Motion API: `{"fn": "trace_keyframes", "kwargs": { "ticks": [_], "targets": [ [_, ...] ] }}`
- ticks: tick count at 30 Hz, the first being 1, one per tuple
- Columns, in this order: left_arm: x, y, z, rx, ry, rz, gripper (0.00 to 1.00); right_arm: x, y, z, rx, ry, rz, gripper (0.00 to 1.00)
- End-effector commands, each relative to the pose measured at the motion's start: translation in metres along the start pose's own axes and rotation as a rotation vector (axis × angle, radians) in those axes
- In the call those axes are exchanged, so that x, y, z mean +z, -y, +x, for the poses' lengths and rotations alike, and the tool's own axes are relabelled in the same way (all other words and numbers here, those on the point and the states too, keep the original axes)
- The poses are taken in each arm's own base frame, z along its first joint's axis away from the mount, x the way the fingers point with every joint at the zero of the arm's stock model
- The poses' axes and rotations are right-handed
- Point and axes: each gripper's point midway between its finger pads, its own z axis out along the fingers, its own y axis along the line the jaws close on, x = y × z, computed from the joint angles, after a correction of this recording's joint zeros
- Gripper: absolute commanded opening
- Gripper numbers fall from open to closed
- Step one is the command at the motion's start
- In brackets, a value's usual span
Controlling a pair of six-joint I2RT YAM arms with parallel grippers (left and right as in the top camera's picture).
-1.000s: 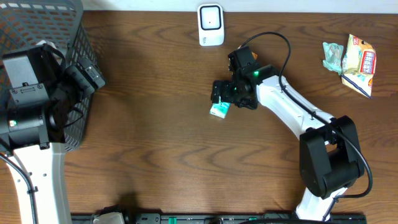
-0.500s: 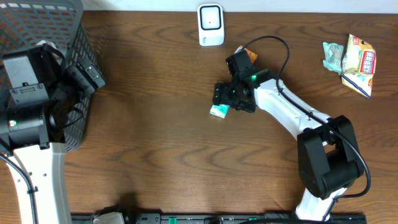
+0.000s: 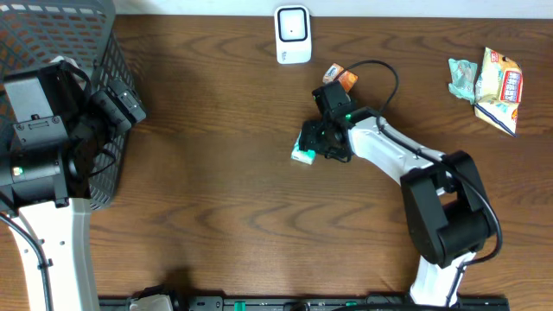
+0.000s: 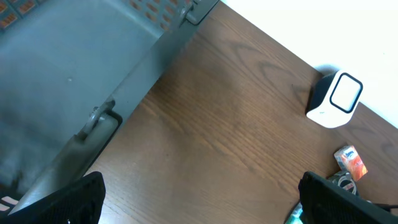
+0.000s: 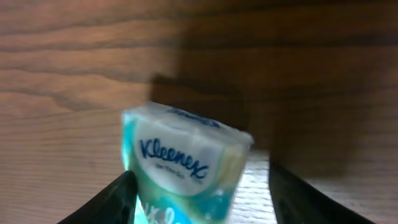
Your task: Scan the item barcode
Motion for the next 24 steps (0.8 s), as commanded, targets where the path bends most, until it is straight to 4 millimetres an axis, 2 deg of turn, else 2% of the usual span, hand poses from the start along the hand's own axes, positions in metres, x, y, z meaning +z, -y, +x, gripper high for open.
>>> {"fn": "trace_keyframes", "kwargs": {
  "ticks": [1, 4, 5, 9, 13, 17, 24],
  "targets": [
    [0.0, -0.003, -0.001, 0.01, 0.003, -0.012, 0.98, 0.016, 0.011, 0.01, 0.017, -0.032, 0.04, 0.53],
    [0.0, -0.003, -0.001, 0.01, 0.003, -0.012, 0.98, 0.016, 0.013, 0.012, 0.018, -0.04, 0.046, 0.28],
    [0.0, -0.003, -0.001, 0.01, 0.003, -0.012, 0.98, 0.016, 0.013, 0.013, 0.019, -0.044, 0.047, 0.24],
    [0.0, -0.003, -0.001, 0.01, 0.004, -0.012, 0.98, 0.015, 0.014, 0.018, 0.019, -0.067, 0.047, 0.16],
    [0.0, -0.003, -0.001, 0.01, 0.004, -0.012, 0.98, 0.01, 0.009, 0.02, -0.052, -0.08, 0.018, 0.01],
    [0.0, -0.003, -0.001, 0.01, 0.003, -0.012, 0.98, -0.006, -0.014, 0.02, -0.134, -0.084, -0.095, 0.01],
    [0.0, -0.003, -0.001, 0.01, 0.003, -0.012, 0.98, -0.036, -0.079, 0.037, -0.387, -0.145, -0.507, 0.01]
  ]
}}
